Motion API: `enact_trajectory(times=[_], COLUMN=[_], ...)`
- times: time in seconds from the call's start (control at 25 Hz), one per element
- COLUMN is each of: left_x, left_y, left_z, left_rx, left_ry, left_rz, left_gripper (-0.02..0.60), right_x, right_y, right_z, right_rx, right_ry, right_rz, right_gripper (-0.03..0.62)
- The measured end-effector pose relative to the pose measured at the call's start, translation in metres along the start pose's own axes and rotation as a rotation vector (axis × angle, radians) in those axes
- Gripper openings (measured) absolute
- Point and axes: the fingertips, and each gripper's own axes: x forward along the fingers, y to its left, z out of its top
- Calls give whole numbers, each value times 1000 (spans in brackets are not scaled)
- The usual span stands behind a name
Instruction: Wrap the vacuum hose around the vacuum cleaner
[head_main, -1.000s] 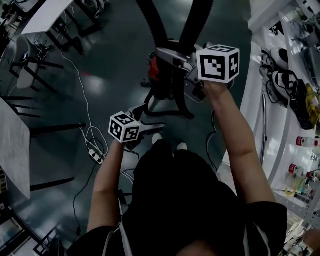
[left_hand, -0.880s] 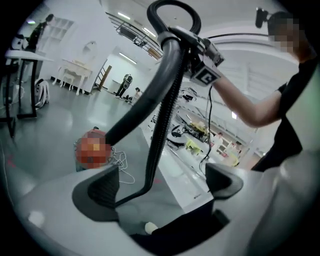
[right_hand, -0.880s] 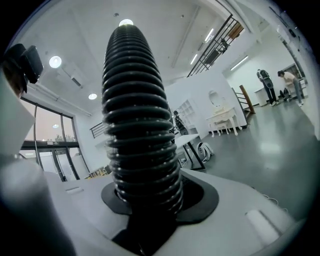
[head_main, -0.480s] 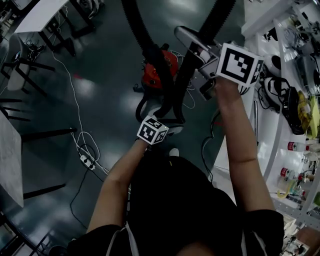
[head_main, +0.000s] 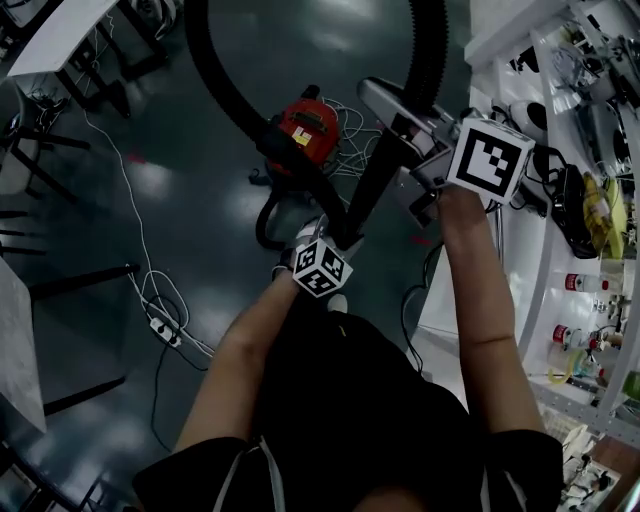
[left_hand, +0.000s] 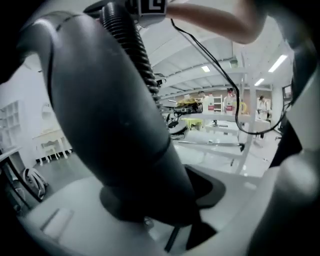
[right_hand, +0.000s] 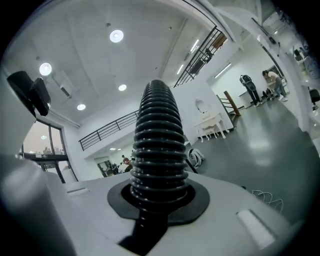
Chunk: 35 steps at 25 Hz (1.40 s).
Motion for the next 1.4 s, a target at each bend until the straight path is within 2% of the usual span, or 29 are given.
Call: enact_trajectory(times=[0.12,0.24,0.44,0.68,0.84,0.96,1.24,1.4], left_x=[5,2,-14,-42,-66,-71,-57,-38], left_y=[0,-6,-26,-35,-37,-39,-50,-54], left_z=[4,0,-14,-39,-73,-94,-103,-115], left_rx=[-103,-174,-135,-131,-73,-112,-188,-255], left_ry=[-8,11,102,136,189,242,304,358], left_rz=[13,-30,-82,-120,-160,-165,-190,-154], left_gripper=[228,191,192,203,208,188,183,178], right_x=[2,4,3,12,14,17,41,61], right_y=[2,-6,-32,-59,-71,-84,-143,-181], right_z=[-3,-7,-12,-29,-41,-55,-93,-113], right_rx=[28,56,70,133,58,45,191,229], right_ry=[6,-7,-26,19,45,75,88,162], right_rz=[-20,-64,-125,-155,-186,-203,-260,-256], right_gripper=[72,72,72,71,71,71,71,71])
